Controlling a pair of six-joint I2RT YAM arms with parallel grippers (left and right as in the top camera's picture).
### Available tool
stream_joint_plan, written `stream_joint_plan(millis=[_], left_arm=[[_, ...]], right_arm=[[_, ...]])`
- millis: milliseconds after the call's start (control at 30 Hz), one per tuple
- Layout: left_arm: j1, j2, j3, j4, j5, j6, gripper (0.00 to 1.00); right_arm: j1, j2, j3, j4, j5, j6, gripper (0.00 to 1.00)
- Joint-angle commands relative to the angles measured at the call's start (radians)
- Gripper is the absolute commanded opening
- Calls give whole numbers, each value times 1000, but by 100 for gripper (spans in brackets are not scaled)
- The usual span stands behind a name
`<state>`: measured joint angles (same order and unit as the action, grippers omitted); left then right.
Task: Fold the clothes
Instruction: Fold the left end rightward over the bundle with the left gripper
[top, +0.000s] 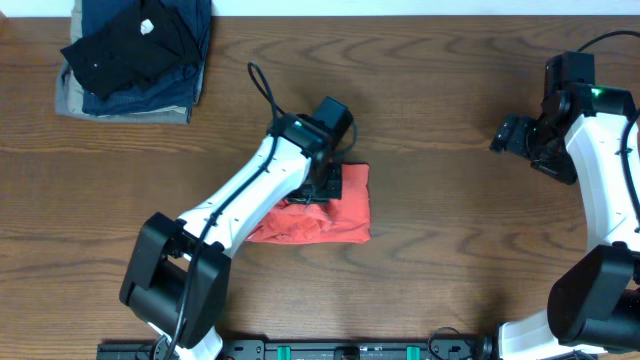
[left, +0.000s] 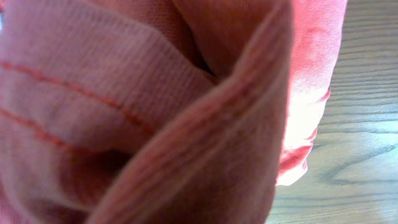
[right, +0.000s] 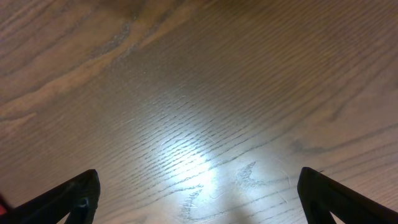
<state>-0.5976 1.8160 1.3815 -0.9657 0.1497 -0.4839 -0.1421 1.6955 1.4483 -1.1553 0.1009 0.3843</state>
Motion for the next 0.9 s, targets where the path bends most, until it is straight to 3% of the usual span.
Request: stream_joint_plan(millis=[0,267,333,567,667,867], left_arm=[[-27,-5,-9,26,-1,-54,16],[-51,-5,-32,100,-2,-71,17],[-51,-5,-31,101,-1,-70,27],[-77,-6,9,100,57,-11,32],[-108,-6,12,141,74,-11,47],[-165,1,10,203,74,-15,51]], right_arm=[[-1,-8,9,0,-2,-11,99],[-1,-8,9,0,-2,-11,99],[-1,-8,9,0,-2,-11,99],[-1,-8,9,0,-2,-11,99],[-1,-8,9,0,-2,-11,99],[-1,-8,9,0,-2,-11,99]])
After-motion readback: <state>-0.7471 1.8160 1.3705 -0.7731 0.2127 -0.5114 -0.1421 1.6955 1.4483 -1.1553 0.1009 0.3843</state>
